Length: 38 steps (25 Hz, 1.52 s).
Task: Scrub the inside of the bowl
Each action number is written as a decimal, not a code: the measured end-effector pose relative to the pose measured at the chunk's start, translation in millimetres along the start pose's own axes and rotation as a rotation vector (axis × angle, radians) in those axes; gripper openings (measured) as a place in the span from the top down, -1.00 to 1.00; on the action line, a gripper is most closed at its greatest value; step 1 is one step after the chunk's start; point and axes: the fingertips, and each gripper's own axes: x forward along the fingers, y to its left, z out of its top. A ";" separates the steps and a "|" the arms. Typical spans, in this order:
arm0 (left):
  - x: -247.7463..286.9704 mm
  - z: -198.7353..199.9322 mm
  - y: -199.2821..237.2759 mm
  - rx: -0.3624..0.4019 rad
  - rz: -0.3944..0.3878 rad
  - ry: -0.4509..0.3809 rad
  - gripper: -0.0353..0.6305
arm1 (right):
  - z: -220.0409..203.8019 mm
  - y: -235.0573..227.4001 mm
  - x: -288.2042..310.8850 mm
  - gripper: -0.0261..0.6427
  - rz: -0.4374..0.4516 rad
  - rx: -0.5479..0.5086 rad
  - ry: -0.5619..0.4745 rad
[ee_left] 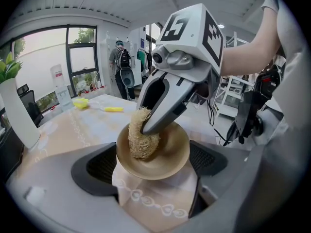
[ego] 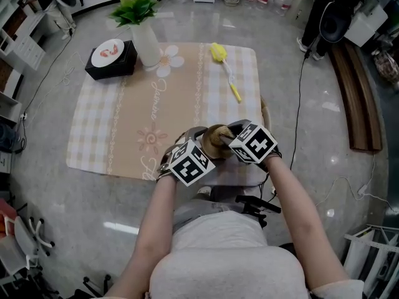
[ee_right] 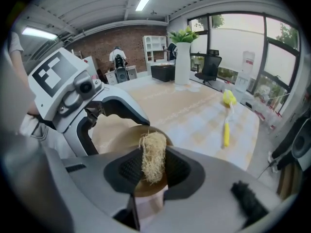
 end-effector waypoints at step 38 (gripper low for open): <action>-14.8 7.5 4.9 -0.010 0.029 -0.095 -0.75 | 18.9 14.3 -28.7 0.61 0.012 0.160 -0.161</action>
